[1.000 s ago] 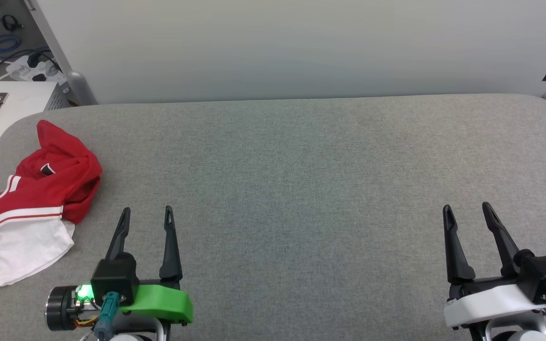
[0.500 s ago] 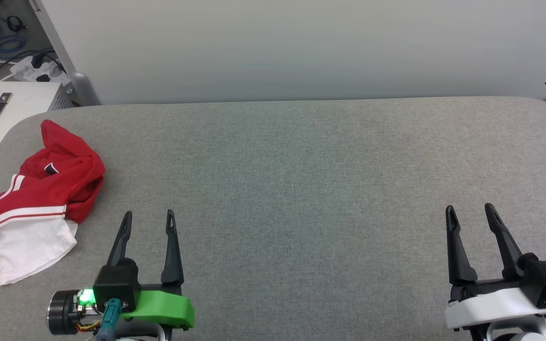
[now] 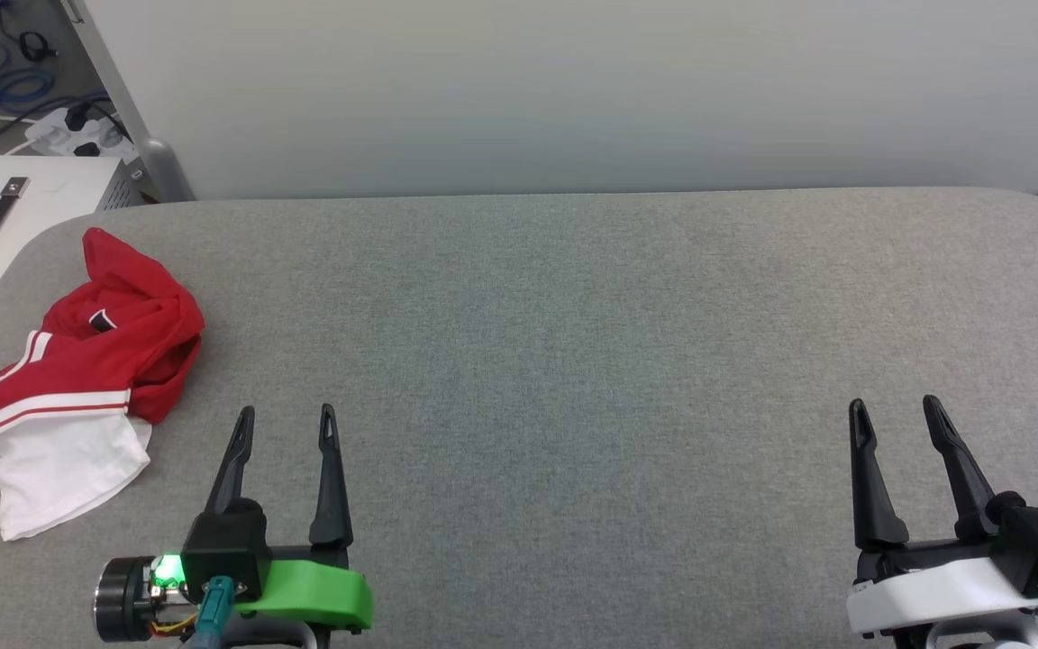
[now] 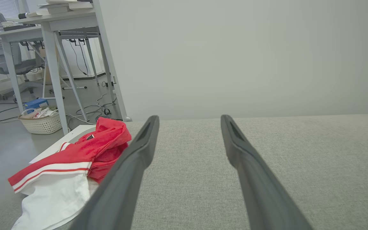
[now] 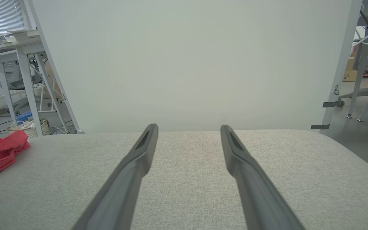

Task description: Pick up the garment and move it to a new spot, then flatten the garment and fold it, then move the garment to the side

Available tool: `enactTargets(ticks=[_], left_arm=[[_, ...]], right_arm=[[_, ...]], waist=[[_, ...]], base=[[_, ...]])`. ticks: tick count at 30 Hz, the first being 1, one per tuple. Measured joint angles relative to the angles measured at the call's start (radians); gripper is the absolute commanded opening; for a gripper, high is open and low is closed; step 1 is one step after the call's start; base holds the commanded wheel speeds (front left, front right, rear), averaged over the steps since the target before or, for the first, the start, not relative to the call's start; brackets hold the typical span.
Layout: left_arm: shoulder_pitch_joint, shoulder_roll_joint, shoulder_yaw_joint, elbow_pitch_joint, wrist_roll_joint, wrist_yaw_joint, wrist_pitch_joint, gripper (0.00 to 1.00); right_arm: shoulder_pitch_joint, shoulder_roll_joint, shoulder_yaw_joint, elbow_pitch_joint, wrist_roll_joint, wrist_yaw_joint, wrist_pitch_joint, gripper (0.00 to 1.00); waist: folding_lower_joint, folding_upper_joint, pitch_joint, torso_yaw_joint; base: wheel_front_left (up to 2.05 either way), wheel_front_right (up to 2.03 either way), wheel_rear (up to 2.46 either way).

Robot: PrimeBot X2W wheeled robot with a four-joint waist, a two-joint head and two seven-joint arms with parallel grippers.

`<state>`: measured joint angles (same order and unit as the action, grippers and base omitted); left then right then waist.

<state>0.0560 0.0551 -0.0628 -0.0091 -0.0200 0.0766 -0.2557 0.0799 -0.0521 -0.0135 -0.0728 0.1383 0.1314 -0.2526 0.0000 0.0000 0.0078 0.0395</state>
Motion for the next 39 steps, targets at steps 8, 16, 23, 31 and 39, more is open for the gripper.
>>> enactTargets(ticks=[8,16,23,31,39], left_arm=[[0.0,0.0,0.0,0.003,0.0,0.002,0.0,1.0],[-0.001,0.0,0.005,0.007,0.002,0.004,0.0,1.0],[-0.002,0.0,0.016,0.008,0.0,0.004,0.0,1.0],[-0.007,0.0,0.03,0.01,-0.016,0.007,0.0,1.0],[-0.012,-0.001,0.046,0.01,-0.038,0.021,0.0,1.0]], right_arm=[[0.0,0.0,0.001,0.0,0.0,0.0,0.0,1.0],[0.0,0.0,0.012,-0.004,0.0,0.0,-0.004,1.0],[0.0,0.0,0.017,-0.008,-0.001,0.0,-0.004,1.0],[0.0,0.0,0.025,-0.013,-0.011,0.0,-0.004,1.0],[-0.004,0.001,0.041,-0.015,-0.031,0.0,-0.004,1.0]], waist=[[0.0,0.0,0.001,0.01],[0.0,0.0,0.008,0.054],[0.0,0.0,0.016,0.12],[0.0,0.0,0.033,0.217],[0.0,0.0,0.05,0.325]], base=[[0.0,0.0,0.0],[0.0,0.0,0.0],[0.0,0.0,0.0],[0.0,0.0,0.0],[0.0,0.0,0.0]])
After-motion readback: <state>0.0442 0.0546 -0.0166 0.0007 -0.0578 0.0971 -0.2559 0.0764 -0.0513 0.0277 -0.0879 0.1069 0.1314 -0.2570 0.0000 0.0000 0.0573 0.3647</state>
